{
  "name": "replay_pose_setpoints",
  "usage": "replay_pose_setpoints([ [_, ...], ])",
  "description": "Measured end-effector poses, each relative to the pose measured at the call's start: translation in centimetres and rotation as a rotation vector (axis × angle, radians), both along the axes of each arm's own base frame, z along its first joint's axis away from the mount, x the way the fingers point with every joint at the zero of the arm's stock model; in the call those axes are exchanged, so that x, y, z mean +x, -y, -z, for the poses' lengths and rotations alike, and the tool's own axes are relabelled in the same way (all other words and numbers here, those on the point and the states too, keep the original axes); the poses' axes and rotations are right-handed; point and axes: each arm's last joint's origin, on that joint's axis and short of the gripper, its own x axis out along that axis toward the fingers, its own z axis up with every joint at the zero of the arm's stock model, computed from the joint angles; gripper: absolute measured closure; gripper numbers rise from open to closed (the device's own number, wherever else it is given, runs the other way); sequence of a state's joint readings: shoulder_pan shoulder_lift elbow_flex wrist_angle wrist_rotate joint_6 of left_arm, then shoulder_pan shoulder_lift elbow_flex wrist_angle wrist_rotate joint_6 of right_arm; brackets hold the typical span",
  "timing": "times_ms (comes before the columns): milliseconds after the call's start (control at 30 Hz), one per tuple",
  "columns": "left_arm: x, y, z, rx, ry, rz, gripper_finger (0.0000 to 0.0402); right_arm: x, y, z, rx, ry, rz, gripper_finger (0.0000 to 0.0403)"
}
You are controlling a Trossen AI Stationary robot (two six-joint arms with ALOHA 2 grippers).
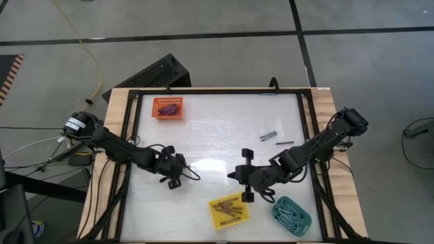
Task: Sort crayons
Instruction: Put the brown crayon into the yellow bin
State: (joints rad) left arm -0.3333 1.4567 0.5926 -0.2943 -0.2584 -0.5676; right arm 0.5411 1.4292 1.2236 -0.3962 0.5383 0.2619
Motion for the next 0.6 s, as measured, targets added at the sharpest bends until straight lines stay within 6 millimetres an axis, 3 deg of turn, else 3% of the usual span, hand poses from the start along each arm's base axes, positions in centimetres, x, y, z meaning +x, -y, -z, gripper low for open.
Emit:
replay_pose_setpoints([
  [267, 0.8, 0.5, -1.0, -0.004, 0.055, 0.054, 0.0399, -0.3, -0.4, 0.0, 0.019, -0.003, -0.003, 0.0403],
  [600, 5.0, 4.7, -8.6, -0.083, 0.417, 0.232, 0.0401, -3.0, -0.6, 1.5, 0.061, -0.188, 0.136, 0.0403],
])
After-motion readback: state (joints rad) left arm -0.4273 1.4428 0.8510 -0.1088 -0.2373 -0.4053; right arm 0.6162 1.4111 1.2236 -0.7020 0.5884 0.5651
